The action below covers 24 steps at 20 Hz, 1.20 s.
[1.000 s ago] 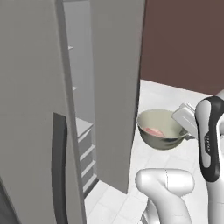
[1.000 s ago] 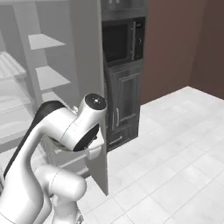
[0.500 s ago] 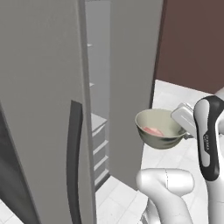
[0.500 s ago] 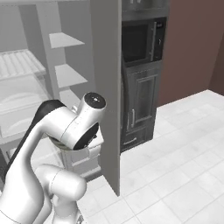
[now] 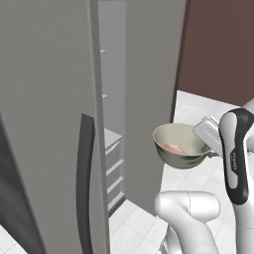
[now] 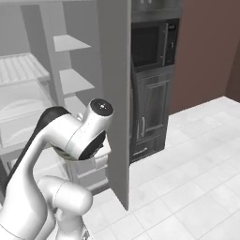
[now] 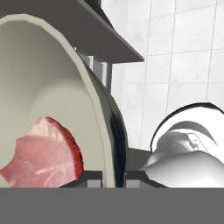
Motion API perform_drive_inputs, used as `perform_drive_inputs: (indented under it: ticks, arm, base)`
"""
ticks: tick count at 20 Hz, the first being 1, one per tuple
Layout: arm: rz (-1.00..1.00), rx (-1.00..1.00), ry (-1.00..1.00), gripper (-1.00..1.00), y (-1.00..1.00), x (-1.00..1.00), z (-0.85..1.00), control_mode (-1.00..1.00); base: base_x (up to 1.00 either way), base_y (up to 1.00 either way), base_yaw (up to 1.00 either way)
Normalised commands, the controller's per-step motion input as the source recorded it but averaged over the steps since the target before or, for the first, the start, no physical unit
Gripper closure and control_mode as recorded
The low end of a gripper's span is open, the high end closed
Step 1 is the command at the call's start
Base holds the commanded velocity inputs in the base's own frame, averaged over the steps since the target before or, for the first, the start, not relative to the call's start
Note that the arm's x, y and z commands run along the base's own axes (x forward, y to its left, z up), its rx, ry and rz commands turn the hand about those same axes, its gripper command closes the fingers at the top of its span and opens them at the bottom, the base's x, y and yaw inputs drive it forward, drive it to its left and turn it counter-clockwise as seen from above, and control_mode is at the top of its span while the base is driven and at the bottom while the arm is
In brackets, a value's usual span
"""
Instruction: Place one of the steaks on the plate and the other in the bowl. Then place the bowl in the fridge.
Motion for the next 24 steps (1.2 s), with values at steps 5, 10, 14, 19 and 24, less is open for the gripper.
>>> perform_drive_inputs:
  ticks: [5,10,14,19,24]
  arm:
    - [0.00,0.00,0.00,1.00,0.00,0.00,0.00,1.00]
    - [0.00,0.00,0.00,1.00,0.00,0.00,0.00,1.00]
    - [0.00,0.00,0.00,1.00,0.00,0.00,0.00,1.00]
    - [0.00,0.00,0.00,1.00,0.00,0.00,0.00,1.00]
    - [0.00,0.00,0.00,1.00,0.00,0.00,0.00,1.00]
  base:
    - [0.97,-0.50,0.01]
    - [0.96,-0.19,0.00]
    - [0.24,-0.14,0.14]
    - [-0.01,-0.21,0.43]
    - [0.00,-0.37,0.51]
